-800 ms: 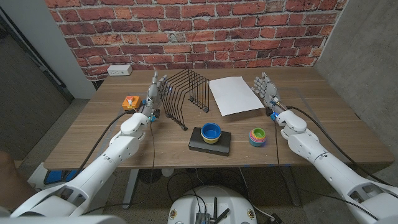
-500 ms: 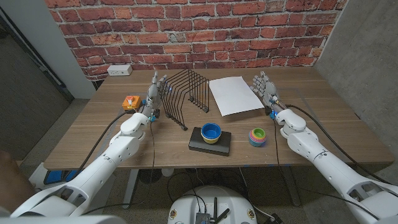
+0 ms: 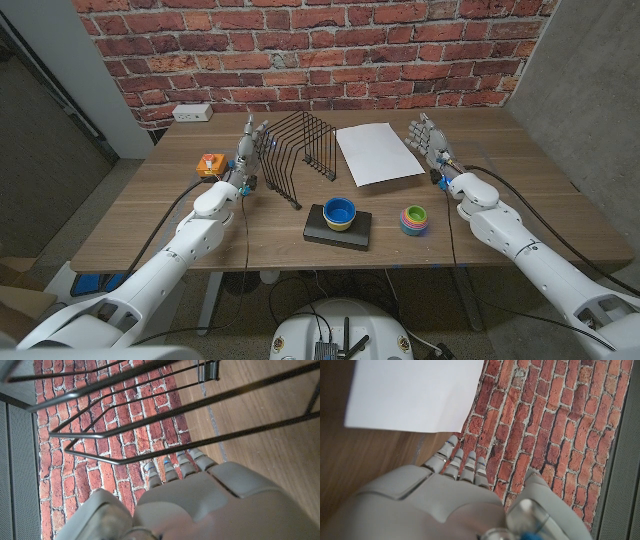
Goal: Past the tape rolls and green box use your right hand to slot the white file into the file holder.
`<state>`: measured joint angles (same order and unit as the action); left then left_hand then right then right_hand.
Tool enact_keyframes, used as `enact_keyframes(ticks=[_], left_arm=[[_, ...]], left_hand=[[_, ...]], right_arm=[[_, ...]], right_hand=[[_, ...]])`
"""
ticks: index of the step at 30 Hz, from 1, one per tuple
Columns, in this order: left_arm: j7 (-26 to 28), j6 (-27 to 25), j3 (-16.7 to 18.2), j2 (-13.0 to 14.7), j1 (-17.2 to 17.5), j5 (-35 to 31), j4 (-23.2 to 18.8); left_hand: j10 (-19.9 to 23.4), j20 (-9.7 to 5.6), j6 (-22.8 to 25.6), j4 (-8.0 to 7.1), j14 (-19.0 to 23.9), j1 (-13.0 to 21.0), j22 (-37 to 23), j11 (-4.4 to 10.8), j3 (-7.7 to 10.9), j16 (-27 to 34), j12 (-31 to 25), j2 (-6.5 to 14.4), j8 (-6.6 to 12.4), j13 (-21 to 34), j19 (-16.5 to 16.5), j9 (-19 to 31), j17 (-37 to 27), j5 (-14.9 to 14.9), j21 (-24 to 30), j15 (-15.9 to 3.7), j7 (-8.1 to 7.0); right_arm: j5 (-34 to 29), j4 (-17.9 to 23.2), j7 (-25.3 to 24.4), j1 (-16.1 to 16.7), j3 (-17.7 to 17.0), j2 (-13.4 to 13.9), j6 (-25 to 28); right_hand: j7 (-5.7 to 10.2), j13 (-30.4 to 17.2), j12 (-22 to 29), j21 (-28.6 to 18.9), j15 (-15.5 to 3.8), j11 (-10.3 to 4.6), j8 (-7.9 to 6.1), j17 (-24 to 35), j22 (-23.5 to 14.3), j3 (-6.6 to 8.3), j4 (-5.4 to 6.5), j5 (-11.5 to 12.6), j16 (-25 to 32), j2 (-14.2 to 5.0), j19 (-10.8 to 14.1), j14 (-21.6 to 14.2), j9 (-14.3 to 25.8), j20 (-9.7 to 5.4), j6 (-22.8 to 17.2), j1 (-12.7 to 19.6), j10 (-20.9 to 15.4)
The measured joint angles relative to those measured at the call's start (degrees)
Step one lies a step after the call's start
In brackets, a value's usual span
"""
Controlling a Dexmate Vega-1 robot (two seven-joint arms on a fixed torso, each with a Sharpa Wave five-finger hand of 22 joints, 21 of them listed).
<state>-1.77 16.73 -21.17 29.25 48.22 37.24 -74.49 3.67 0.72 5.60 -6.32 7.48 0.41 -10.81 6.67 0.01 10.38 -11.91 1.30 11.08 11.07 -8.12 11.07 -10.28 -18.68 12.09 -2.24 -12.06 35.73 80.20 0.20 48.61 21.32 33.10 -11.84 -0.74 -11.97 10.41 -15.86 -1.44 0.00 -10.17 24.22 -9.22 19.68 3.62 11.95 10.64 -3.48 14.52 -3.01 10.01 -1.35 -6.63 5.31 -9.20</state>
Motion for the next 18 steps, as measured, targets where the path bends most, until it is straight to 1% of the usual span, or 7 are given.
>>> enact_keyframes(ticks=[8,10,11,13,14,18], left_arm=[[0.00,0.00,0.00,0.00,0.00,0.00,0.00],[0.00,0.00,0.00,0.00,0.00,0.00,0.00],[0.00,0.00,0.00,0.00,0.00,0.00,0.00],[0.00,0.01,0.00,0.00,0.00,0.00,0.00],[0.00,0.01,0.00,0.00,0.00,0.00,0.00],[0.00,0.01,0.00,-0.01,0.00,0.00,0.00]], left_hand=[[0.00,0.00,0.00,0.00,0.00,0.00,0.00,0.00,0.00,0.00,0.00,0.00,0.00,0.00,0.00,0.00,0.00,0.00,0.00,0.00,0.00],[0.00,0.00,0.00,0.00,0.00,0.00,0.00,0.00,0.00,0.00,0.00,0.00,0.00,-0.01,0.00,0.00,0.00,0.00,0.00,0.00,0.00],[0.00,0.00,0.00,0.00,0.00,0.00,0.00,0.00,0.00,0.00,0.00,0.00,0.00,-0.01,0.00,0.00,0.00,0.00,0.00,0.00,0.00],[0.00,0.00,0.00,0.00,0.00,0.00,0.00,0.00,0.00,0.00,0.00,0.00,0.00,-0.01,0.00,0.00,0.00,0.00,0.00,0.00,0.00],[0.00,0.00,0.00,0.00,0.00,0.00,0.00,0.00,0.00,0.00,0.00,0.00,0.00,-0.01,0.00,0.00,0.00,0.00,0.00,0.00,0.00],[0.00,0.00,0.00,0.00,0.00,0.00,0.01,0.00,0.00,0.00,0.00,0.00,0.00,-0.01,0.00,-0.01,0.01,0.00,-0.01,0.00,0.00]], right_arm=[[-0.01,2.45,-0.78,1.16,-0.79,1.73,1.38],[0.21,3.31,-0.92,1.56,-1.11,2.32,1.97],[0.29,3.62,-0.95,1.67,-1.20,2.54,2.14],[0.68,4.39,-1.12,1.96,-1.49,3.07,2.95],[0.76,4.61,-1.16,2.03,-1.57,3.21,3.09],[1.55,6.05,-1.53,2.34,-2.04,4.23,5.14]], right_hand=[[0.00,0.17,0.00,0.43,0.00,0.00,0.00,-0.32,0.00,0.23,-0.23,0.00,0.00,0.00,0.00,0.00,0.00,0.00,0.00,0.00,0.00],[0.00,0.27,0.00,0.43,0.00,0.00,0.00,-0.52,0.01,0.44,-0.45,0.00,0.00,0.00,0.00,0.00,-0.01,0.00,0.00,0.00,0.00],[0.00,0.27,0.00,0.43,0.00,0.00,0.00,-0.58,0.00,0.40,-0.74,0.00,0.00,0.00,0.00,0.00,-0.01,0.00,0.00,0.00,0.00],[0.00,0.26,0.00,0.43,0.00,0.00,0.00,-0.80,0.00,0.36,-0.77,0.00,0.00,-0.02,0.00,0.00,-0.01,0.00,0.00,0.02,0.00],[0.00,0.42,0.00,0.44,0.00,0.00,0.00,-0.85,0.01,0.45,-0.87,0.00,0.00,-0.30,0.00,0.00,-0.01,0.00,0.00,0.30,0.00],[0.00,0.53,0.00,0.88,0.00,0.00,0.00,-1.12,0.01,0.48,-1.34,0.00,0.00,-0.29,0.00,0.00,-0.01,0.00,0.42,0.31,0.00]])
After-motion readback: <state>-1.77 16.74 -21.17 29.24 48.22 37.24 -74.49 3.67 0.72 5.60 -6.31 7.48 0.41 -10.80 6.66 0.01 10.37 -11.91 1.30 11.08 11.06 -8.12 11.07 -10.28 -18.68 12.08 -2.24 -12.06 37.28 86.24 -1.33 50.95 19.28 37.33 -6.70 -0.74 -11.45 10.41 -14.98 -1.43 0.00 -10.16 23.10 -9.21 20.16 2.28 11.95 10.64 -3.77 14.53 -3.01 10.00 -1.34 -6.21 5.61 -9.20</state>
